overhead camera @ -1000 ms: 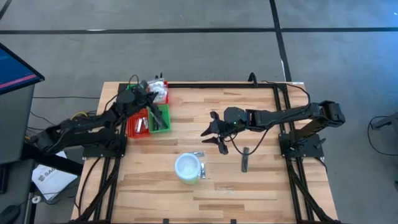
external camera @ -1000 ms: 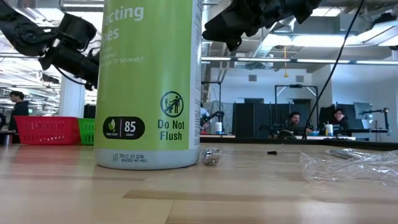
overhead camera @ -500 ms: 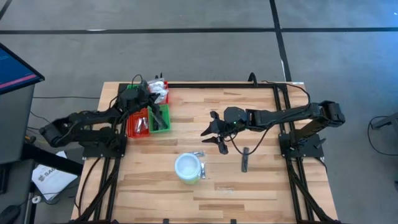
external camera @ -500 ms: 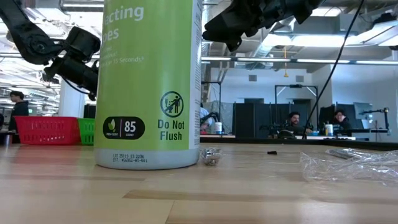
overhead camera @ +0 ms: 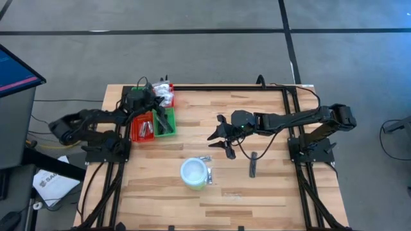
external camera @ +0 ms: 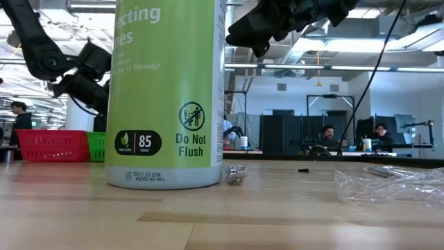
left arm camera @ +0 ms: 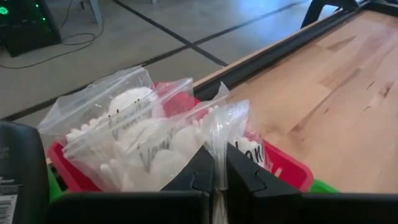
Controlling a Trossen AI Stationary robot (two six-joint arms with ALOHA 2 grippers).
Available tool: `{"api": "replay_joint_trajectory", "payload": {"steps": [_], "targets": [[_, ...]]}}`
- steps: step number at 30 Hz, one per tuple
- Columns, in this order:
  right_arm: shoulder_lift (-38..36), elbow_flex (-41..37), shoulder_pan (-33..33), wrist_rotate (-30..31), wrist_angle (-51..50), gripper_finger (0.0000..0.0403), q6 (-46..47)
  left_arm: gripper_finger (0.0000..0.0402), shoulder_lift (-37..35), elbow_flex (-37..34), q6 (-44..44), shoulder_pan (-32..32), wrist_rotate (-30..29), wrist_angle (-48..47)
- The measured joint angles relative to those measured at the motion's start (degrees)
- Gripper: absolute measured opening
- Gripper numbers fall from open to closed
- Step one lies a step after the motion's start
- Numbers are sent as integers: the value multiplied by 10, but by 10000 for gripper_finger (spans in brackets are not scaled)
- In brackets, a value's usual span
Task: Pick & Place Travel size toiletries
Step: Put the white cotton pack into the top red bin, then put the black comb into the bottom green bin
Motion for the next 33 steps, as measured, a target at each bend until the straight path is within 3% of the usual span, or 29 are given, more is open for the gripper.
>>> {"api": "replay_joint_trajectory", "payload": {"steps": [5,10,15,23,33], "targets": [[0,0,0,0,0,118,0,6,3,0,-1,-1,-6,10],[0,0,0,0,0,118,1,11,3,0,-2,-1,-50,8],[0,0,0,0,0,118,1,60,3,0,-5,-1,-63,4],[0,0,0,0,-2,118,1,148,-5,0,-28,-11,-2,2],[0,0,0,0,-33,118,11,182,-86,0,-42,-17,-2,-12]]}}
